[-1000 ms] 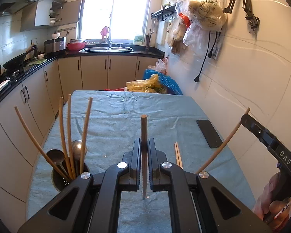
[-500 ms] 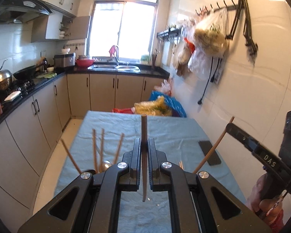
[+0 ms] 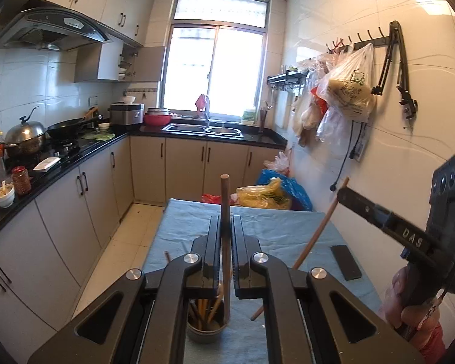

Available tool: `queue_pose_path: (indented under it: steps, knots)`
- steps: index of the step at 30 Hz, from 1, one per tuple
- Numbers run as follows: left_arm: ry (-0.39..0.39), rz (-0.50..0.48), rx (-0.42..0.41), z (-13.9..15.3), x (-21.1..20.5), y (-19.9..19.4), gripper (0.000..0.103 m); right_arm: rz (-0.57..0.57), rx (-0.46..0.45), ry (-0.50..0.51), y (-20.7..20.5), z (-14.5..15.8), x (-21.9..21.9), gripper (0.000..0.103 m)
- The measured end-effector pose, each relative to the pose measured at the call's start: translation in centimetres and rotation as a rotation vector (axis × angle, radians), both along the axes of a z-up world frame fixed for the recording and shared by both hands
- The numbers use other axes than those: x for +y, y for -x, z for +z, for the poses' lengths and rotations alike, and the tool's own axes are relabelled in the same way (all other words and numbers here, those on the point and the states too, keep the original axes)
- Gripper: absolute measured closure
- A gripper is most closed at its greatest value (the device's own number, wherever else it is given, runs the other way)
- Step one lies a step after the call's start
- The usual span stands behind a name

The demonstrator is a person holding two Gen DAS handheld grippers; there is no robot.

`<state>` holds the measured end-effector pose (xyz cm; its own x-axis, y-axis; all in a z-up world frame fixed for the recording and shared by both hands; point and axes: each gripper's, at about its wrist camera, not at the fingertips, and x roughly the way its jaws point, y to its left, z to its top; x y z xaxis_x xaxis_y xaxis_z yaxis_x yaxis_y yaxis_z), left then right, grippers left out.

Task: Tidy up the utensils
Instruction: 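Lower both chopsticks into the holder cup and open both grippers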

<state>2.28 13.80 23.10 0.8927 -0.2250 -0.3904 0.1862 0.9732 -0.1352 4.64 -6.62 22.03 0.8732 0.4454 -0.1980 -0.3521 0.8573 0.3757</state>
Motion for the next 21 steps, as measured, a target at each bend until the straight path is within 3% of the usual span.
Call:
queue_pose_path:
  steps: [7, 21]
  knots:
    - [0.012, 0.043, 0.038, -1.4, 2.0, -1.3, 0.097, 0.031, 0.011, 0.028, -2.3, -0.5, 3.6, 0.097]
    - [0.022, 0.054, 0.179, -6.6, 2.9, -5.0, 0.097, 0.051, 0.156, 0.144, -6.6, -6.5, 7.7, 0.097]
